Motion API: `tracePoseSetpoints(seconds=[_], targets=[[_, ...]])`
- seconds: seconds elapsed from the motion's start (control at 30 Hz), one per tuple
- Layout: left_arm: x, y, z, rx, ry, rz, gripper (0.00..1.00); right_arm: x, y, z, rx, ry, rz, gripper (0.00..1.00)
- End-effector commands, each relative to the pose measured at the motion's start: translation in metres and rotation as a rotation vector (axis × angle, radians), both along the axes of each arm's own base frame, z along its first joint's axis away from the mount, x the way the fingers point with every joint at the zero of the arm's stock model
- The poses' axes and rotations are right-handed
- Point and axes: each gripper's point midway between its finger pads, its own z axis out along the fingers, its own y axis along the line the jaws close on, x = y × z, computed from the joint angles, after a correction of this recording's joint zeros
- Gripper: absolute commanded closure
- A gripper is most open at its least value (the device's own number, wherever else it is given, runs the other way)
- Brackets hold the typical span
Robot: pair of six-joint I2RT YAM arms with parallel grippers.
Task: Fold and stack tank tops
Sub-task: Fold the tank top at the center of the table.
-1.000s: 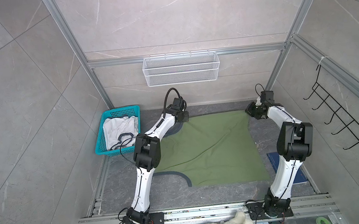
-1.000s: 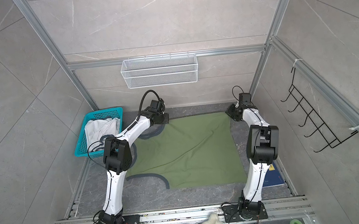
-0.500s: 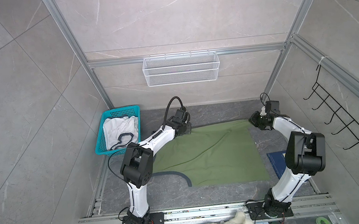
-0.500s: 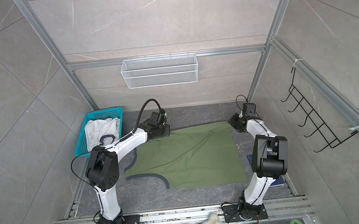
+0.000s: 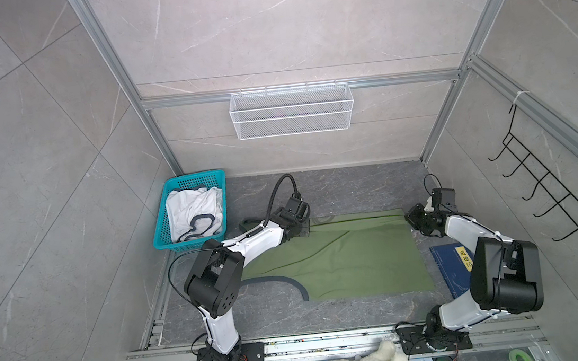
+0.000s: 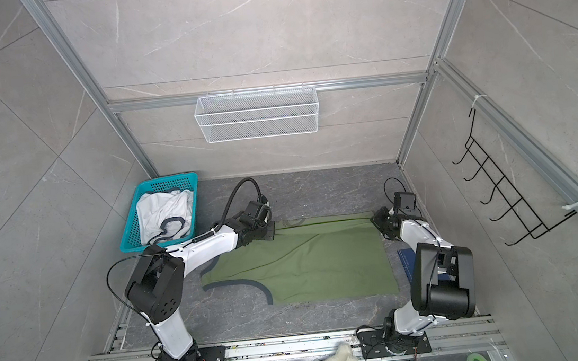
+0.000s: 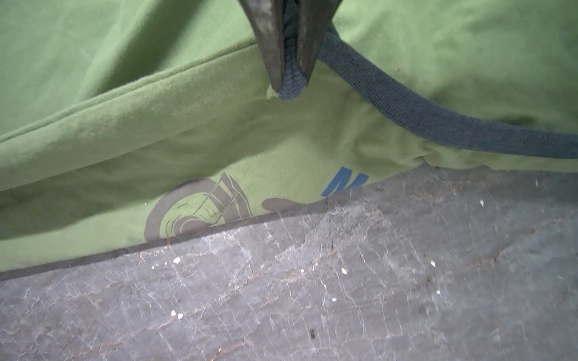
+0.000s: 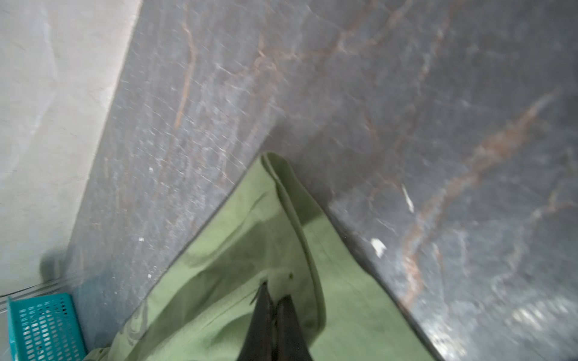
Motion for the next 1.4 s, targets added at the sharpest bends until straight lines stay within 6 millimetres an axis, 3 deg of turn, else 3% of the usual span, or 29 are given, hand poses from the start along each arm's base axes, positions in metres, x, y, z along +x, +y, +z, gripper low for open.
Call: tracePoseSetpoints(seconds=[0.0,0.53,0.57,0.67,0.77,0.83,0.93,1.0,1.07,1.17,1.37], targets=[[0.002,-0.002,0.022,-0.051,-0.063,0.044,1.0,-0.006,-0.008,-0.002,-0.023,-0.014,-0.04,1.0],[-0.018,0.011,0.007,-0.065,-0.051,0.126,0.94,-0.035,-0.007,-0.019,-0.034,0.028,-0.076,0.98],[-0.02,0.012,0.006,-0.067,-0.049,0.129,0.93,-0.036,-0.007,-0.021,-0.037,0.031,-0.076,0.95],[-0.025,0.01,0.008,-0.087,-0.043,0.127,0.89,-0.037,-0.011,-0.018,-0.054,0.04,-0.088,0.72],[-0.031,0.013,0.02,-0.115,-0.06,0.128,0.84,-0.038,-0.014,-0.004,-0.079,0.02,-0.097,0.61],[-0.034,0.015,0.03,-0.129,-0.074,0.123,0.76,-0.04,-0.017,0.007,-0.092,0.016,-0.107,0.5],[-0.038,0.02,0.048,-0.129,-0.102,0.117,0.57,-0.037,-0.012,0.024,-0.079,-0.017,-0.085,0.46],[-0.038,0.025,0.058,-0.11,-0.12,0.113,0.55,-0.036,-0.006,0.03,-0.063,-0.037,-0.06,0.45],[-0.036,0.038,0.068,-0.066,-0.135,0.151,0.54,-0.036,0.0,0.036,-0.052,-0.053,-0.029,0.44],[-0.031,0.073,0.075,0.007,-0.136,0.257,0.42,-0.036,0.012,0.038,-0.047,-0.061,0.042,0.44],[-0.005,0.162,0.049,-0.026,0.029,0.559,0.34,-0.037,0.031,0.022,-0.032,-0.023,0.106,0.44]])
